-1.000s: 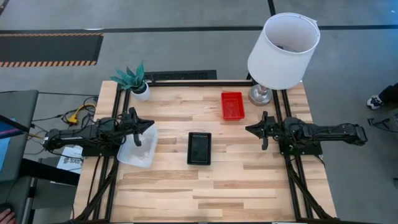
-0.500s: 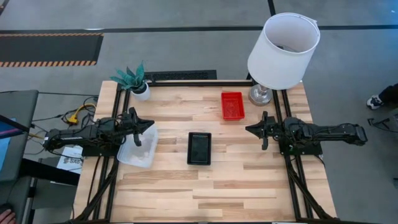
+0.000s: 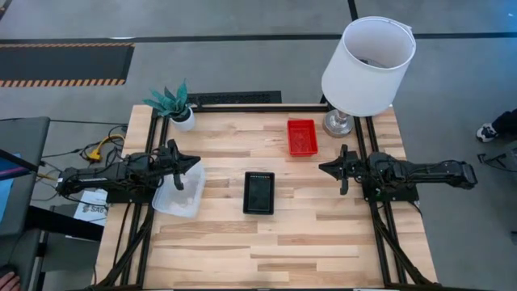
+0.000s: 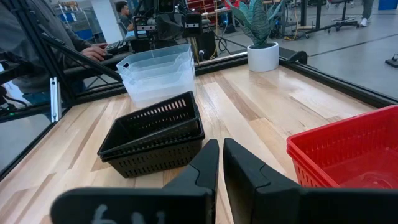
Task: Stack baskets by color
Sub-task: Return to Home Position
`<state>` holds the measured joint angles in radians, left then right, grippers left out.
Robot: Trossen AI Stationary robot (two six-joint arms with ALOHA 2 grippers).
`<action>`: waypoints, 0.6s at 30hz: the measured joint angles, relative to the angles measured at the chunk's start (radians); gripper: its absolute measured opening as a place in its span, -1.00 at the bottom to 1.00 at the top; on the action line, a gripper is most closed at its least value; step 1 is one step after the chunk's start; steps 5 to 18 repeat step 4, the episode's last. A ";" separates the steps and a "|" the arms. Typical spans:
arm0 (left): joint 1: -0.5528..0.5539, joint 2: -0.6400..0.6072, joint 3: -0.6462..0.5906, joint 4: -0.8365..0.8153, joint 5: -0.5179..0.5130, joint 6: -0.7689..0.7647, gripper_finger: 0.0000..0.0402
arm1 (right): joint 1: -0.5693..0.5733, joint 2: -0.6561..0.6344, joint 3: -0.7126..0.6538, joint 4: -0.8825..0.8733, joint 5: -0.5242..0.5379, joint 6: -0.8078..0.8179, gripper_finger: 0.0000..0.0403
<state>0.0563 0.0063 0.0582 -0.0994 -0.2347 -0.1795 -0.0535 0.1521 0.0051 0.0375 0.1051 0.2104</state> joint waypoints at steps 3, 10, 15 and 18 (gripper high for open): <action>0.000 0.000 0.000 0.000 0.000 0.000 -0.99 | 0.000 0.000 0.000 0.000 0.000 0.000 -0.77; 0.000 0.000 0.000 0.000 0.000 0.000 -0.99 | 0.000 0.000 0.000 0.000 0.000 0.000 -0.77; 0.000 0.000 0.000 0.000 0.000 0.000 -0.99 | 0.000 0.000 0.000 0.000 0.000 0.000 -0.77; 0.000 0.000 0.000 0.000 0.000 0.000 -0.99 | 0.000 0.000 0.000 0.000 0.000 0.000 -0.77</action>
